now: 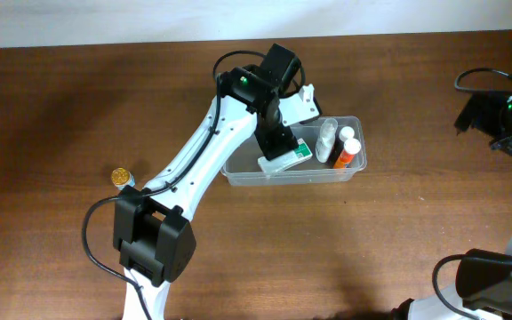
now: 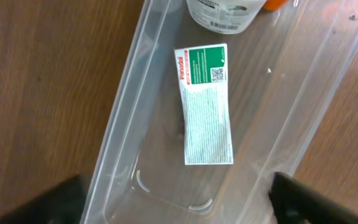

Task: Pack container
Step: 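Lower the Panadol box into the container and open the left gripper, then raise the left gripper and move it back left toward the jar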

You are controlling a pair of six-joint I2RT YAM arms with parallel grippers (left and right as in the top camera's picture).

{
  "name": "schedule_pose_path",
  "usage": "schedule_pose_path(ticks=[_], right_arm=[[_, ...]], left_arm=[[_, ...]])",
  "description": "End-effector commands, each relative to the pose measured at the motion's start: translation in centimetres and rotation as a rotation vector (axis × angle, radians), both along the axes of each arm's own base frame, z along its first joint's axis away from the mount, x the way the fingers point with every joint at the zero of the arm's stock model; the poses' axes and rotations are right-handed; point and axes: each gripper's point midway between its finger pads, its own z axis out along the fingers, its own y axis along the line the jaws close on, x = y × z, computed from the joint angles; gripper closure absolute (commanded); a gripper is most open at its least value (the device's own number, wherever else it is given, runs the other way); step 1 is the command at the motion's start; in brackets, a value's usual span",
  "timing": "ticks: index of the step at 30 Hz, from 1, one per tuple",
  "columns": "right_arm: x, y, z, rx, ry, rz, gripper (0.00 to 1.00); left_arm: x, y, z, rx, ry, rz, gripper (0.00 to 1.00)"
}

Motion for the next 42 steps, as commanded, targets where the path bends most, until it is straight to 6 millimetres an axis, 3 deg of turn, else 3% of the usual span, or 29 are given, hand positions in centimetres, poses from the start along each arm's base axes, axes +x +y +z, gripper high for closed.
schedule_pose_path(ticks=[1, 7, 11, 17, 22, 25, 28, 31, 35, 38, 42], right_arm=[[-0.3, 0.0, 0.7, -0.008, -0.022, -0.012, 0.02], [-0.3, 0.0, 0.7, -0.008, -0.022, -0.012, 0.02], [-0.3, 0.0, 0.7, -0.008, -0.022, -0.012, 0.02], [-0.3, 0.0, 0.7, -0.008, -0.022, -0.012, 0.02], [-0.3, 0.0, 0.7, -0.008, -0.022, -0.012, 0.02], [-0.4, 0.0, 0.7, -0.008, -0.022, -0.012, 0.02], [-0.3, 0.0, 0.7, -0.008, -0.022, -0.012, 0.02], [-0.4, 0.0, 0.7, -0.008, -0.023, -0.012, 0.02], [-0.3, 0.0, 0.7, -0.008, -0.023, -0.012, 0.02], [-0.3, 0.0, 0.7, -0.008, -0.022, -0.011, 0.02], [-0.3, 0.0, 0.7, -0.008, -0.022, -0.012, 0.02]], left_arm=[[0.7, 0.8, 0.0, 0.060, -0.036, 0.030, 0.01], [3.4, 5.5, 1.0, 0.245, -0.191, 0.308, 0.00], [4.6, 8.5, 2.6, 0.335, -0.314, 0.499, 0.01], [5.0, 12.0, 5.2, 0.255, -0.370, 0.829, 0.01], [4.4, 14.3, 5.2, 0.081, -0.181, 0.956, 0.01], [4.2, 16.7, 4.9, -0.016, -0.046, 1.040, 0.01], [4.0, 20.0, 4.3, -0.064, 0.059, 1.126, 0.01], [2.6, 24.4, 3.8, -0.013, 0.128, 1.224, 0.01], [0.9, 28.4, 3.4, 0.030, 0.192, 1.318, 0.01], [-0.2, 29.9, 3.2, 0.038, 0.247, 1.359, 0.00], [-0.8, 29.6, 2.9, -0.030, 0.335, 1.372, 0.01]])
